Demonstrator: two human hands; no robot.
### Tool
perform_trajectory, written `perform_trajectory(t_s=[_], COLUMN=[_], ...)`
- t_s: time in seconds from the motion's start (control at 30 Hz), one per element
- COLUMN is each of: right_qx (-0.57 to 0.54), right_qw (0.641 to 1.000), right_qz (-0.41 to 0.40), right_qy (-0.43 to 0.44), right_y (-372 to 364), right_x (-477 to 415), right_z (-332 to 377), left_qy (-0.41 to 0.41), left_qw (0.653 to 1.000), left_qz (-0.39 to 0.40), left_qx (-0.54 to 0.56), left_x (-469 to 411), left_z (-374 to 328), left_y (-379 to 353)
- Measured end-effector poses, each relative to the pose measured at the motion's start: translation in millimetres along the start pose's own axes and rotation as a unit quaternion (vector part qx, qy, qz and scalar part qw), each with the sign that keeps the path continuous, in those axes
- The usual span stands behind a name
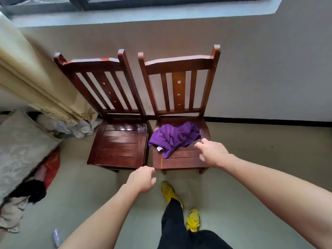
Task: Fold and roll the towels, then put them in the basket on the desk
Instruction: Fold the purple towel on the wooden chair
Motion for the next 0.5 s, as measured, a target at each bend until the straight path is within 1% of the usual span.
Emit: perform_trajectory(t_s=[0.17,0.33,0.43,0.5], right_qx=[-0.024,-0.043,-0.045,-0.043], right_qw=[0.999,0.994,0.992,0.992], right_qz=[0.042,0.076,0.082,0.078], right_qy=[-0.025,-0.063,-0.085,-0.089], right_y=[-41,-84,-105,-117], right_x=[-55,-108,-141,-168], right_z=[-30,-70,-93,-103], left_qy=[0.025,0.066,0.122,0.178], left_qw=[0.996,0.982,0.962,0.932], left_qz=[0.056,0.103,0.103,0.099], left_qx=[0.059,0.144,0.221,0.3], left_x=[-78,-161,-204,-226], left_z=[2,6,13,19], left_y=[-25,-60,-84,-106])
Point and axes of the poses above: each hand's wrist, its own x-axis away from the middle knuckle, its own y-axis out of the back of the hand, z = x × y, the point moved 9 cm from there along -x, towards the middle knuckle, and after that the axes turned 5 degrees about -z, right-handed, at the moved point
